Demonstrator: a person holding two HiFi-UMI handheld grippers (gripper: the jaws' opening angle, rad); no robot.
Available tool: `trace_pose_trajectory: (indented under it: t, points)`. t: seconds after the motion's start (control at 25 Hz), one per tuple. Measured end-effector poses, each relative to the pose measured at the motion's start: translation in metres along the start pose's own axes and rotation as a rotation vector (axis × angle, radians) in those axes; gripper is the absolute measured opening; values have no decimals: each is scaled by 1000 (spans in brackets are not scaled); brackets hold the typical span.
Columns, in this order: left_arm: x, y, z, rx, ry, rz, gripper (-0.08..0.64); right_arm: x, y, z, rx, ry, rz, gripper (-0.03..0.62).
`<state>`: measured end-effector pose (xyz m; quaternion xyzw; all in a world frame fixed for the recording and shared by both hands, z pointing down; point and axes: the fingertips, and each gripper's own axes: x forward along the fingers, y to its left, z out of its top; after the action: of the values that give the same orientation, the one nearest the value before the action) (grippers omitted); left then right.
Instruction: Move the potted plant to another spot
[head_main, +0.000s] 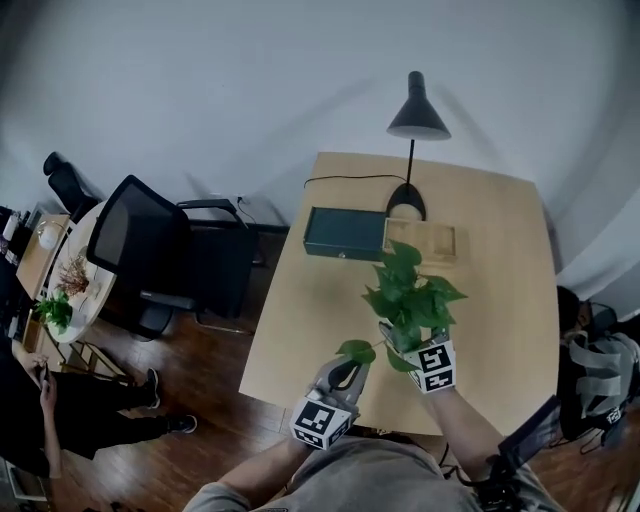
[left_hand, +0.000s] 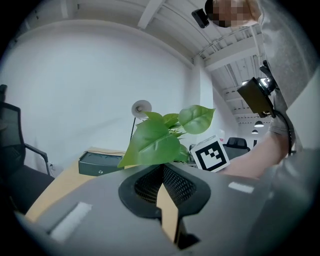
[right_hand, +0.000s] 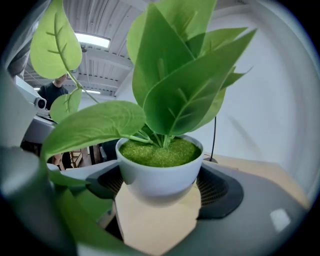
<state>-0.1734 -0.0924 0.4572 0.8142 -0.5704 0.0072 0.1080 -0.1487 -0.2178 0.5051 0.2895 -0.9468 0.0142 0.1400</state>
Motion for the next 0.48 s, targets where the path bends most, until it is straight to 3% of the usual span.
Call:
trace_pose_trajectory:
  t: [0.48]
  points:
    - [19, -55, 7, 6, -11, -166, -6, -76, -36, -2, 32, 1, -162, 462]
